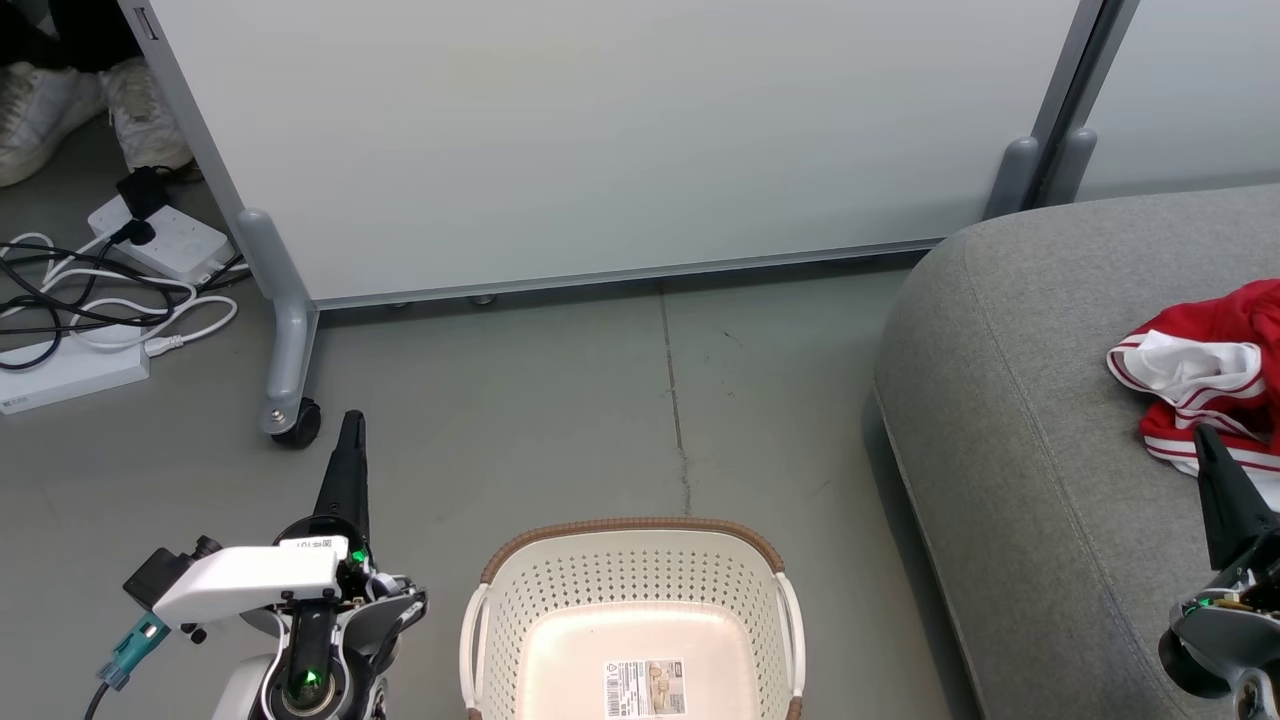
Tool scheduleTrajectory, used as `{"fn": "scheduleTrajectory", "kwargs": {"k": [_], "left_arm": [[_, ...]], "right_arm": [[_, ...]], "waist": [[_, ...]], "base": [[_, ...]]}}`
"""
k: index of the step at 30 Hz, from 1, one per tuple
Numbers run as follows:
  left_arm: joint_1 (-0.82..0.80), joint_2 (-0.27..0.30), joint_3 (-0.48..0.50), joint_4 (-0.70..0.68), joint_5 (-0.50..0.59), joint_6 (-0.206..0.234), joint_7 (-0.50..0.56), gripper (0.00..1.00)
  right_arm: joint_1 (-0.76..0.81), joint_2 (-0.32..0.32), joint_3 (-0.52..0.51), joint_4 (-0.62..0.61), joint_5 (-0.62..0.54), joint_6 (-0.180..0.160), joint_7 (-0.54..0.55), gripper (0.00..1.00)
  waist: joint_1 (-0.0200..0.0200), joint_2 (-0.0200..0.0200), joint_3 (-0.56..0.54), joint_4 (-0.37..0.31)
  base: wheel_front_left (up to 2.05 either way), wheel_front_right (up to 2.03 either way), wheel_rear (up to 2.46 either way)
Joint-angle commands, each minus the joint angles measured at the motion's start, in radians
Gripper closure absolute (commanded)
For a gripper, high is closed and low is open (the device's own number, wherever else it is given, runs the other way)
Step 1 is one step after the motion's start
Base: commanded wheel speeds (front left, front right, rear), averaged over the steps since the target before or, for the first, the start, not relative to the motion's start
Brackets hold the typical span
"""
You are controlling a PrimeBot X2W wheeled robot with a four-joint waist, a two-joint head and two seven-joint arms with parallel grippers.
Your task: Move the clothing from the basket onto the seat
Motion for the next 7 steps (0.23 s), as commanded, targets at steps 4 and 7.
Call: {"fn": "scheduleTrajectory", "kwargs": {"k": [4,7], "left_arm": [[-0.014,0.003,0.003,0.001,-0.003,-0.004,0.002,1.0],[-0.014,0.003,0.003,0.001,-0.003,-0.004,0.002,1.0]], "right_arm": [[-0.005,-0.007,-0.003,0.002,0.005,0.003,0.003,1.0],[-0.005,-0.007,-0.003,0.002,0.005,0.003,0.003,1.0]], "waist": [[0.0,-0.0001,0.0,0.0],[0.0,-0.0001,0.0,0.0]], "base": [[0.0,0.0,0.0],[0.0,0.0,0.0]]}}
